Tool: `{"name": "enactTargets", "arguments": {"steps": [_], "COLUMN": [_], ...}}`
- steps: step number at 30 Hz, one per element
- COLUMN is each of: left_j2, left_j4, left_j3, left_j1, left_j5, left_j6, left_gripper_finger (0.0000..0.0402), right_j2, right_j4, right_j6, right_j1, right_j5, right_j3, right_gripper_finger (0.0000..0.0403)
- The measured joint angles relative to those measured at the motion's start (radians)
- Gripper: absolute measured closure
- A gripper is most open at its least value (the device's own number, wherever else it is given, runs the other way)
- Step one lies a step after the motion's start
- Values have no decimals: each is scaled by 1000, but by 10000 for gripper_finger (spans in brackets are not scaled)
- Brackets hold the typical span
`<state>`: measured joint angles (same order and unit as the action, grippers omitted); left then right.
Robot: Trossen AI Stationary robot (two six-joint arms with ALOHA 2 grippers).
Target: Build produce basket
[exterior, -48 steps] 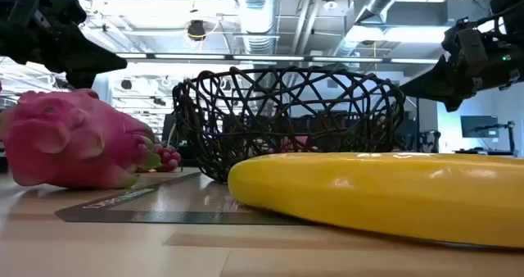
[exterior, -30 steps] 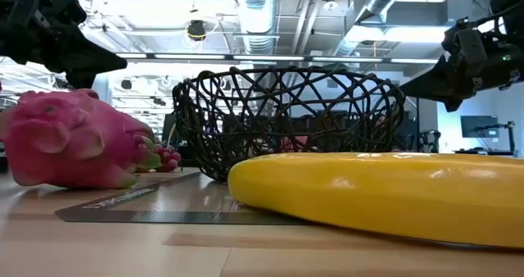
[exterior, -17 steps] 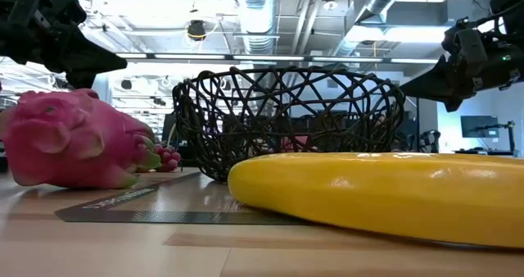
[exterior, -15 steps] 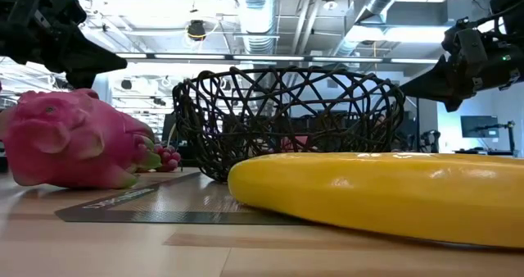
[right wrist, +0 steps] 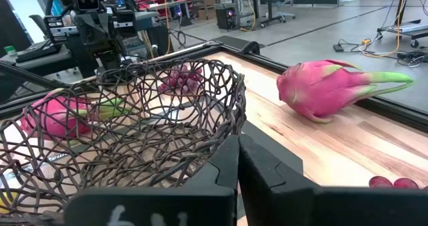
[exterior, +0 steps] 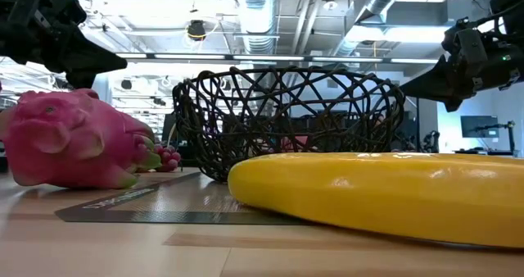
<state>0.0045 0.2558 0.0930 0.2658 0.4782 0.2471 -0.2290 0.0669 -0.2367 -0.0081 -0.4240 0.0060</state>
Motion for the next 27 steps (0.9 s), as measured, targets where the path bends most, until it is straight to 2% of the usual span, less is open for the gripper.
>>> {"name": "enactTargets", "arguments": {"steps": [12,16,20,27], "left_j2": [0,0,0,0], "left_j4": [-7,-60,-108,-119], "left_j3": [0,-6,-7,-5], "left_j1": [0,0,0,0], "left_j5": [0,1,2,12], "left_j6": [11,225,448,572], "left_gripper_finger": [402,401,401,401], "right_j2": [0,0,0,0], "right_j4": [0,4,91,281], "right_j6": [0,0,-18,-310], "right_j1": [0,0,0,-1], "right_j5": [0,0,0,0], "right_j3": [0,0,0,0], "right_gripper_finger": [372,372,372,372]}}
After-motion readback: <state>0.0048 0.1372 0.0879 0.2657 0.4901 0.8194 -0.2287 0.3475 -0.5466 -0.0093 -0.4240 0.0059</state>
